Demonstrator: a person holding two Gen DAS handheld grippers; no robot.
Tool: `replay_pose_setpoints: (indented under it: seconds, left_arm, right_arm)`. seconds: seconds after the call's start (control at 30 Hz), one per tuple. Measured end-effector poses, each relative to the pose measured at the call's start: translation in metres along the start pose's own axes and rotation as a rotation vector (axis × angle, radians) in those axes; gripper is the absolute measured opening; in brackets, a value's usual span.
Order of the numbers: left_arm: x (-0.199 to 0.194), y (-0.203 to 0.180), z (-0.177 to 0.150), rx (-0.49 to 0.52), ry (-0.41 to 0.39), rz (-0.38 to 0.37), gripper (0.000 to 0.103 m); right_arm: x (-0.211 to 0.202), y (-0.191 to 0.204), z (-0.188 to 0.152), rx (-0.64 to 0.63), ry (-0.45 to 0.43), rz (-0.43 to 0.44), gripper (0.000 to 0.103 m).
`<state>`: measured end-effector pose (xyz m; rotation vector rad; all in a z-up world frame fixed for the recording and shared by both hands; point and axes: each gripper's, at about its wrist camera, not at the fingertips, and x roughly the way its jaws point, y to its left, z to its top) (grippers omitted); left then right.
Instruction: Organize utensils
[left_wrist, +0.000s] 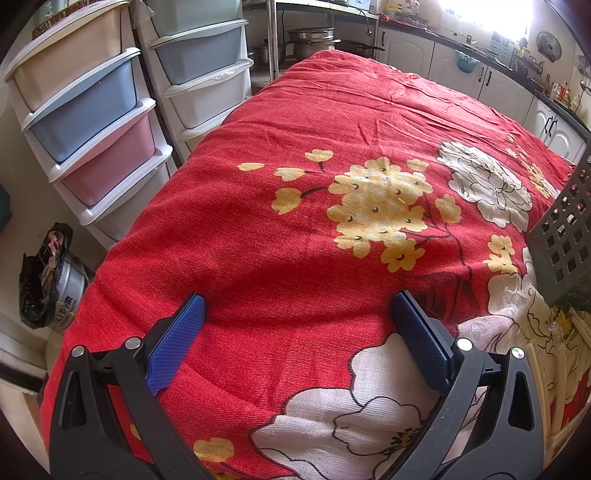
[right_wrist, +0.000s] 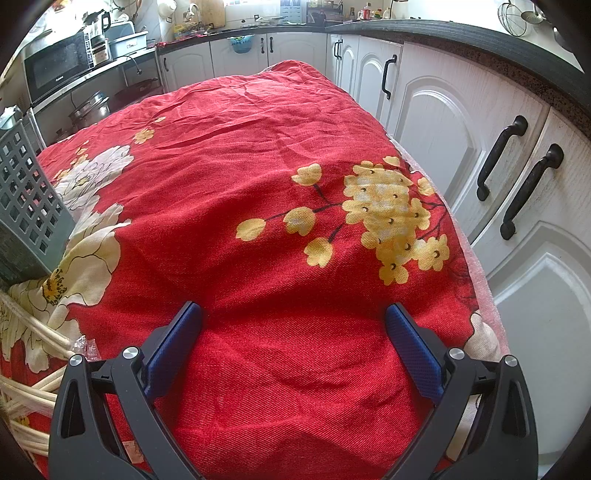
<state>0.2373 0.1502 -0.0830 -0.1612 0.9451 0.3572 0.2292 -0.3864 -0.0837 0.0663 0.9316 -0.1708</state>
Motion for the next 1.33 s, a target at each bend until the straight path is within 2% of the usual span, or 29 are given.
replay_pose_setpoints:
  seconds: [1.33]
  left_arm:
    - [0.002,-0.0029,0.001,-0.001,0.0,-0.001,0.094]
  right_arm:
    - [0.0006,0.0003,0.0016,-0.001,0.001,-0.001,0.097]
